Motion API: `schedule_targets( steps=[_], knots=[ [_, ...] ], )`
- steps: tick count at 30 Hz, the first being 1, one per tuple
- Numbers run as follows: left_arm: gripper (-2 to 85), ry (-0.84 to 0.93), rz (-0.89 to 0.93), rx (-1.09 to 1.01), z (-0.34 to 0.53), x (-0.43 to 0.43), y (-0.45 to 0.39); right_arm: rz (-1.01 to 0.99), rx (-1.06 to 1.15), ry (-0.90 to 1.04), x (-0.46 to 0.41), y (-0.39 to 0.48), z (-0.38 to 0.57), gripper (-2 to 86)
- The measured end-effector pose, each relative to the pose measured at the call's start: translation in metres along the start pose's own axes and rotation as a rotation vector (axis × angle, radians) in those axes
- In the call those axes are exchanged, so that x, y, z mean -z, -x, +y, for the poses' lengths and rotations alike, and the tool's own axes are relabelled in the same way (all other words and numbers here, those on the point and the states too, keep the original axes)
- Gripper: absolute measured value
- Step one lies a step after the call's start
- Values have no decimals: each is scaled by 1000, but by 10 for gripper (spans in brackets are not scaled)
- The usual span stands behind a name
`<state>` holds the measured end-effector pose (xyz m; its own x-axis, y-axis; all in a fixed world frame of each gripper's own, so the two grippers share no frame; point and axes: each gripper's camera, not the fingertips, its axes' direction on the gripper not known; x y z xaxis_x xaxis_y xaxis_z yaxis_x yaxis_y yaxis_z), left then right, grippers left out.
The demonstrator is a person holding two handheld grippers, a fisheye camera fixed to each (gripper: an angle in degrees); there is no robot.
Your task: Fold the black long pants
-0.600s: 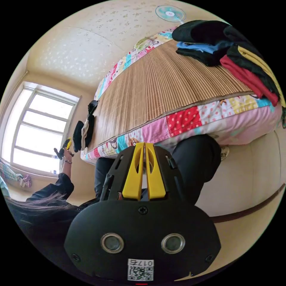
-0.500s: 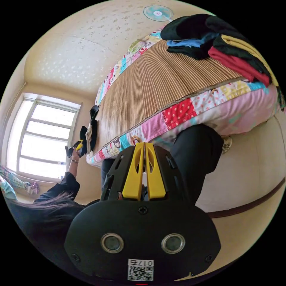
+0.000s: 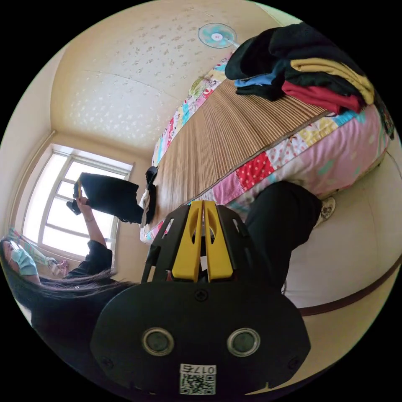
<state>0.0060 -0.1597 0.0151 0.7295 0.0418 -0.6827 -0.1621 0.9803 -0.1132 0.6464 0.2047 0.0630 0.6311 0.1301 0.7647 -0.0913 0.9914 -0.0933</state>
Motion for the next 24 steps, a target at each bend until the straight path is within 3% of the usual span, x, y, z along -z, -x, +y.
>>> schedule_targets(
  steps=[2,5,7,10,14,16,20,24],
  knots=[
    [-3,3,91,-40,-8,-28,-29,-4,45,29,-25,11,-4,3],
    [12,200,174,-35,15,-115,-63,-45,51,63,-63,13,0,3],
    [26,420,236,6,83,-191,-73,-127,16,74,-89,3,14,4],
    [33,552,292,179,196,-238,-58,-184,14,129,-116,-7,38,5],
    [50,475,212,431,301,-204,-25,-136,70,184,-134,-8,70,9],
    [55,375,36,557,341,-147,-13,-93,140,203,-143,1,85,15],
    [80,349,-164,685,365,-80,2,-119,287,208,-165,34,90,27],
    [79,362,-268,731,366,-40,9,-172,513,326,-249,112,57,41]
  ],
)
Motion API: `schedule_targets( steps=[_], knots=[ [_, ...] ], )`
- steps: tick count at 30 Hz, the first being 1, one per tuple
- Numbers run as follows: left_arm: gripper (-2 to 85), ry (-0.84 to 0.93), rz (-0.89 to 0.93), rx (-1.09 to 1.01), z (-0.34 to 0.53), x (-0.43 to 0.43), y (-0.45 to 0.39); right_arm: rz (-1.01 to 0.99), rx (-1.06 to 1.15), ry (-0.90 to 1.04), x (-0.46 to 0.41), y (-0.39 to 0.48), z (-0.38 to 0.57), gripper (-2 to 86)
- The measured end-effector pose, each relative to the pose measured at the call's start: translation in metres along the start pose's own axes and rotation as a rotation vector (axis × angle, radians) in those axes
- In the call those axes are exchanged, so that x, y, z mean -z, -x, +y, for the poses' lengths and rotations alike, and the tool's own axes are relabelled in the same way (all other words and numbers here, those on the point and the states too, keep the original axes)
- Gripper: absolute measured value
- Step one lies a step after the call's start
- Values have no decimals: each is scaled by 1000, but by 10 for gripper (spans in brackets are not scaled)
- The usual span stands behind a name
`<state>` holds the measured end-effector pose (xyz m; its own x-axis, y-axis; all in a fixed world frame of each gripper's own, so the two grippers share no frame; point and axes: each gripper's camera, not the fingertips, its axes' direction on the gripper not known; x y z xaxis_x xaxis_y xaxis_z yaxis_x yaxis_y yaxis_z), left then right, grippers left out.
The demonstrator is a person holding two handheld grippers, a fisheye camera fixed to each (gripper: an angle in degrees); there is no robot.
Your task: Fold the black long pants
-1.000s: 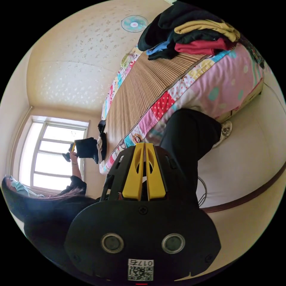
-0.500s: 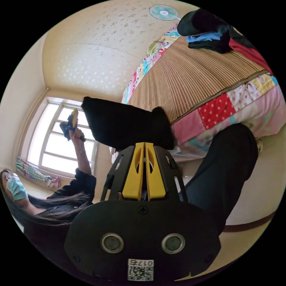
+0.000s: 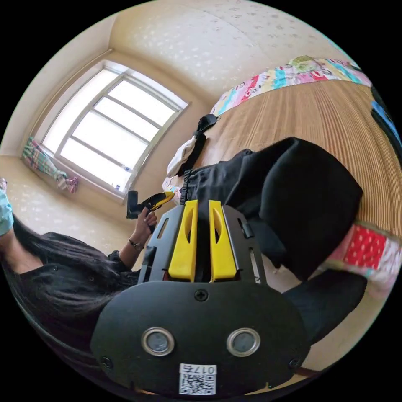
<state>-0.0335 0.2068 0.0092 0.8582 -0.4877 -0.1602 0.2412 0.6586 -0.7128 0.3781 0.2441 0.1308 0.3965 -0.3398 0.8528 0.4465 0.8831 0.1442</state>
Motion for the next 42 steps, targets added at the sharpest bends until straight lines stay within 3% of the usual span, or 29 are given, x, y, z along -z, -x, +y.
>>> schedule_targets(
  steps=[6,10,13,19,24,26,27,34,37,42],
  knots=[
    [83,-19,-118,127,-3,21,21,51,271,357,-199,83,-110,107],
    [83,-117,-86,257,5,58,62,123,466,530,-319,143,-45,144],
    [79,-160,-92,296,12,88,91,292,538,558,-369,151,24,165],
    [79,-180,-118,353,7,111,138,680,778,399,-415,161,99,180],
    [79,-211,-46,321,-12,101,141,1001,955,446,-471,177,120,109],
    [81,-232,-22,252,-18,99,132,932,944,448,-458,186,109,69],
    [82,-239,-7,228,-21,98,130,806,895,432,-436,193,91,52],
    [108,-225,52,314,-36,77,167,311,265,-35,-254,143,-70,30],
    [131,-158,-24,349,-53,49,180,244,88,-62,-225,98,-98,26],
    [142,-108,-44,468,-54,8,209,157,43,-70,-209,83,-89,21]
  ],
)
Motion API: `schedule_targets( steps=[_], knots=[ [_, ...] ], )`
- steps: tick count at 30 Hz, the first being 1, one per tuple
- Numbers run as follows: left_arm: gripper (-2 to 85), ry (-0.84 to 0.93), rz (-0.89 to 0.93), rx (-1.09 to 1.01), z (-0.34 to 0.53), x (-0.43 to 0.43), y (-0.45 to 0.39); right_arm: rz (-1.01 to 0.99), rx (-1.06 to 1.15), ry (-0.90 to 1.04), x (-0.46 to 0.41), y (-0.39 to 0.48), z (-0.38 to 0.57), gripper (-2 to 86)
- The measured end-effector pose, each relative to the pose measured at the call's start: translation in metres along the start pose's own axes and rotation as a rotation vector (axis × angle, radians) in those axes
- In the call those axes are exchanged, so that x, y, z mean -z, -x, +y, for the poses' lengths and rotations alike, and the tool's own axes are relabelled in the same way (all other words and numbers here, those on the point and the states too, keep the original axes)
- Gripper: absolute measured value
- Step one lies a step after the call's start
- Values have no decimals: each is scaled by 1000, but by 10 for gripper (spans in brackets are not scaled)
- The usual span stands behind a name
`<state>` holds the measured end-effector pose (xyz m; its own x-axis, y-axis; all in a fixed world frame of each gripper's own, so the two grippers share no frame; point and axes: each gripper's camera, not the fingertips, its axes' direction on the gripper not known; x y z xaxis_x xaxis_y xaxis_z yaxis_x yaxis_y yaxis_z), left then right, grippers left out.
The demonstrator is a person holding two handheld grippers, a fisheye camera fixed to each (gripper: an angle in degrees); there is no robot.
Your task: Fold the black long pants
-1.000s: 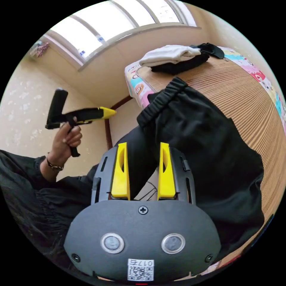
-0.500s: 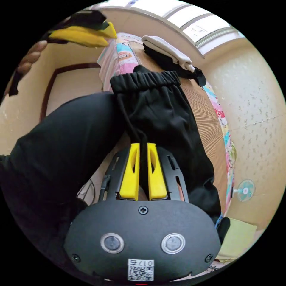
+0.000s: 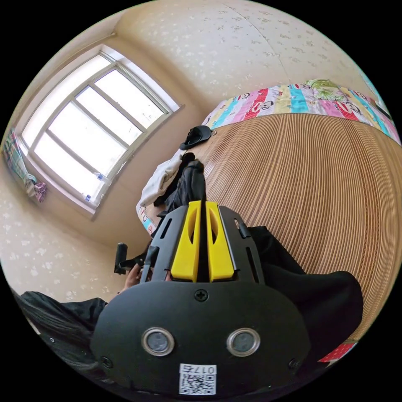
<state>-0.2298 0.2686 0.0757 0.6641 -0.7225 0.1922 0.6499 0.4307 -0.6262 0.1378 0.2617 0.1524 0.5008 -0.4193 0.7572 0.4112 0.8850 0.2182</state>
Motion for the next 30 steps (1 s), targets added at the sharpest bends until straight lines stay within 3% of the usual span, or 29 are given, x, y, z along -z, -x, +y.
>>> schedule_targets(
  steps=[3,6,8,15,18,22,26,30],
  knots=[
    [104,-25,-89,2,13,7,-2,16,36,-10,14,16,9,19],
    [23,-99,55,-40,34,45,-6,-113,62,-76,55,35,13,17],
    [8,-119,265,-119,43,76,-16,-163,72,-138,93,49,17,16],
    [-3,-526,586,-722,120,268,-154,-387,244,-616,331,117,60,17],
    [-4,-648,757,-895,151,340,-199,-302,432,-789,430,183,98,18],
    [-4,-747,842,-1101,196,421,-264,-150,616,-1003,536,271,151,18],
    [-4,-850,944,-1244,233,469,-301,-66,722,-1115,595,325,170,16],
    [-4,-957,919,-1270,260,482,-311,-32,780,-1189,619,348,172,15]
  ],
)
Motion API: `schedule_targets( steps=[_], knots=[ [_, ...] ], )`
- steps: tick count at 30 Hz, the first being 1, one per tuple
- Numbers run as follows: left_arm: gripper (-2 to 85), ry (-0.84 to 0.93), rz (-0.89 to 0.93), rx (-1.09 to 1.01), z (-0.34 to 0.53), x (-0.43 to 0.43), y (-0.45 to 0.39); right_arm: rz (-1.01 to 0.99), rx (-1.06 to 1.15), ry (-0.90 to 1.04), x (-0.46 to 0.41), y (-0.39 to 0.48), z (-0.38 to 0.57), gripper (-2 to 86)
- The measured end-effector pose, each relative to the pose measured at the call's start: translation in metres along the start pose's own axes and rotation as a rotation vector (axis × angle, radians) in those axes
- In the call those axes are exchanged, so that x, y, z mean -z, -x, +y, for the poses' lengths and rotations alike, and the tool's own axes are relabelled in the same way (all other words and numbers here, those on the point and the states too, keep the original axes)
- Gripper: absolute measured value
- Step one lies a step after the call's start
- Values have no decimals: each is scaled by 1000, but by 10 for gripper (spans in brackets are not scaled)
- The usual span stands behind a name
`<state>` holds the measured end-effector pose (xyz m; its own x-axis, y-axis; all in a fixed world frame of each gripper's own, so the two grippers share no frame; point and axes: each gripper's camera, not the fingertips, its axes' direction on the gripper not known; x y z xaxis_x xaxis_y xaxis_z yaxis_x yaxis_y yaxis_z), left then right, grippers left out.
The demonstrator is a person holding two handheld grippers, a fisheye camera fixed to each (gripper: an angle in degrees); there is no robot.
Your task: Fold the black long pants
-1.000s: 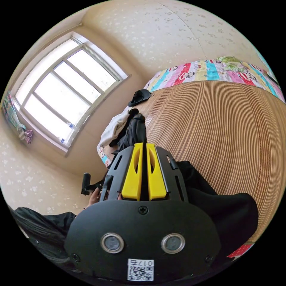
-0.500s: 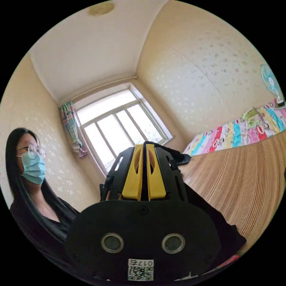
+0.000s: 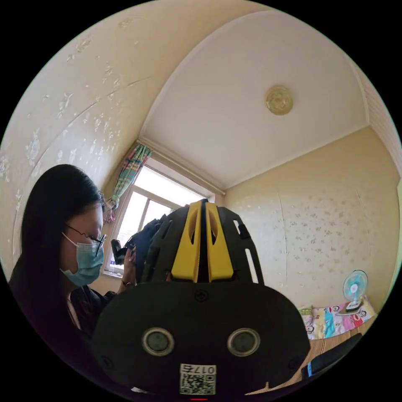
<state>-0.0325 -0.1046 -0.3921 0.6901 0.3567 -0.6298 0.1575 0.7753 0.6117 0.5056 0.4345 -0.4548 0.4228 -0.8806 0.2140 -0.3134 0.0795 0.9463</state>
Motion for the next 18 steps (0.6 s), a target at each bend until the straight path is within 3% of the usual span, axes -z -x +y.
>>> schedule_targets(
  steps=[5,8,10,12,15,17,18],
  knots=[
    [-4,71,-47,110,49,-47,44,97,-88,106,-53,-49,23,15],
    [-1,265,-209,72,67,-160,107,167,-158,211,-144,-138,35,15],
    [9,514,-390,221,87,-294,218,403,-190,329,-262,-235,40,20],
    [25,645,-452,376,118,-355,304,548,-216,461,-345,-317,53,27],
    [38,727,-552,381,185,-364,363,721,-275,685,-408,-395,118,46],
    [51,764,-558,351,243,-346,370,640,-257,759,-410,-401,174,57],
    [62,857,-476,322,294,-331,371,582,-221,822,-402,-395,220,59]
  ],
)
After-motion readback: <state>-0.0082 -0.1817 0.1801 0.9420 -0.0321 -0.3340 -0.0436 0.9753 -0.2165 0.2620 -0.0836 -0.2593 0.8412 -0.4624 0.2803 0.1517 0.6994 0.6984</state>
